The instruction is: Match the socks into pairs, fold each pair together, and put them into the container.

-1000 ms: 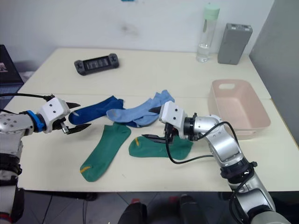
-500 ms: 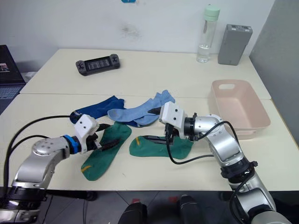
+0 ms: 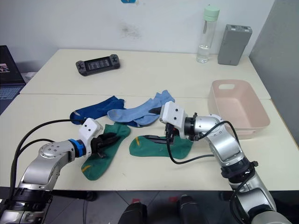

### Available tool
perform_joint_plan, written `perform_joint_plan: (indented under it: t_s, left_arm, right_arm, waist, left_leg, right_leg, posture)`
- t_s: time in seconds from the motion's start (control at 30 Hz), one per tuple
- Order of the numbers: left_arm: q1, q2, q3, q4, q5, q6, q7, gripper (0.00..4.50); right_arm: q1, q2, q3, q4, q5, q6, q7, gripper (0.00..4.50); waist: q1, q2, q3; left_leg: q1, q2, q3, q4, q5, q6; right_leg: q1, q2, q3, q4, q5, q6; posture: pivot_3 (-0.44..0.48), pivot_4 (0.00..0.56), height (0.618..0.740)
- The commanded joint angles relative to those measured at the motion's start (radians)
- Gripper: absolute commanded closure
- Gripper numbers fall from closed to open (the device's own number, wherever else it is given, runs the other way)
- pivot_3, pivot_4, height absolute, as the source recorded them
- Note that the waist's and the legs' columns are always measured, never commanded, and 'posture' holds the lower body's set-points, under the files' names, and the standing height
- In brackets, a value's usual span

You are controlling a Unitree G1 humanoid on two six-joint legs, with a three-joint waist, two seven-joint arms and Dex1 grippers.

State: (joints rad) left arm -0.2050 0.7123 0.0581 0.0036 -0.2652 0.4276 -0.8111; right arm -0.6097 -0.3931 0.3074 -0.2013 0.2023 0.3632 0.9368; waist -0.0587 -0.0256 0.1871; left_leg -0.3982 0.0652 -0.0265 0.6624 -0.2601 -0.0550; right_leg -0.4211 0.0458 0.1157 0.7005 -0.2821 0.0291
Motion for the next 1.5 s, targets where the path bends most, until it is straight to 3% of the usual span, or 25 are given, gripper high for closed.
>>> perform_joint_plan:
  t_s: [0.03, 0.3, 0.53, 0.83, 1.07, 1.17, 1.33, 1.5]
  left_arm:
    - [0.029, 0.007, 0.042, -0.03, -0.017, -0.033, -0.013, 4.45]
    - [0.049, 0.036, 0.121, -0.201, -0.157, -0.039, -0.119, 4.45]
    - [-0.063, 0.103, -0.058, -0.215, -0.064, -0.218, -0.322, 4.45]
    - [-0.309, -0.05, -0.321, 0.016, 0.109, -0.465, -0.437, 4.45]
    - [-0.404, -0.112, -0.416, 0.151, 0.207, -0.589, -0.475, 4.45]
    - [-0.402, -0.108, -0.407, 0.142, 0.189, -0.562, -0.494, 3.86]
    - [-0.343, -0.049, -0.299, 0.06, 0.088, -0.438, -0.488, 2.24]
    - [-0.164, 0.052, -0.111, -0.093, -0.044, -0.209, -0.408, 0.53]
  right_arm:
    - [-0.023, -0.003, -0.025, -0.034, 0.017, 0.0, -0.002, 0.0]
    - [-0.014, -0.036, -0.05, -0.037, 0.035, 0.007, 0.005, 0.0]
    - [-0.02, -0.121, -0.132, -0.042, 0.088, 0.057, 0.032, 0.0]
    - [0.018, -0.249, -0.205, -0.066, 0.139, 0.133, 0.056, 0.0]
    - [0.041, -0.283, -0.206, -0.085, 0.149, 0.151, 0.055, 0.0]
    - [0.054, -0.287, -0.197, -0.088, 0.146, 0.144, 0.057, 0.0]
    - [0.089, -0.294, -0.137, -0.055, 0.095, 0.084, 0.088, 0.0]
    - [0.084, -0.27, -0.072, -0.013, 0.029, 0.05, 0.08, 0.0]
  waist:
    - [-0.001, 0.0, 0.0]
    - [0.003, 0.0, 0.0]
    - [0.005, 0.0, 0.0]
    - [0.004, 0.0, 0.0]
    - [-0.003, 0.0, 0.0]
    - [-0.002, 0.0, 0.0]
    - [-0.003, 0.0, 0.0]
    - [-0.016, 0.0, 0.0]
  left_leg:
    - [0.0, 0.0, 0.0, 0.0, 0.0, 0.0]
    - [-0.001, 0.0, 0.0, 0.0, 0.0, 0.0]
    - [-0.001, -0.001, 0.001, 0.0, 0.0, 0.0]
    - [-0.001, -0.001, 0.002, 0.0, 0.0, 0.0]
    - [-0.001, -0.001, 0.001, 0.0, 0.0, 0.0]
    - [-0.001, -0.001, 0.001, 0.0, 0.0, 0.001]
    - [-0.001, -0.001, 0.001, 0.0, 0.0, 0.001]
    - [-0.001, 0.0, 0.001, 0.0, 0.0, 0.001]
  right_leg:
    - [0.0, 0.0, 0.0, 0.0, 0.0, 0.0]
    - [0.0, 0.0, 0.0, -0.001, 0.0, 0.001]
    - [0.0, 0.0, 0.001, -0.003, 0.0, 0.001]
    - [0.0, 0.0, 0.002, -0.003, 0.0, 0.0]
    - [0.0, 0.001, 0.003, -0.003, 0.001, -0.001]
    - [0.0, 0.001, 0.003, -0.003, 0.001, -0.001]
    - [0.0, 0.001, 0.003, -0.003, 0.0, 0.001]
    - [0.0, 0.001, 0.003, -0.002, -0.002, 0.003]
  posture:
    - [0.0, 0.15, 0.74]
    - [0.0, 0.15, 0.74]
    - [0.0, 0.15, 0.74]
    - [0.0, 0.15, 0.74]
    - [0.0, 0.15, 0.74]
    - [0.0, 0.15, 0.74]
    - [0.0, 0.15, 0.74]
    - [0.0, 0.15, 0.74]
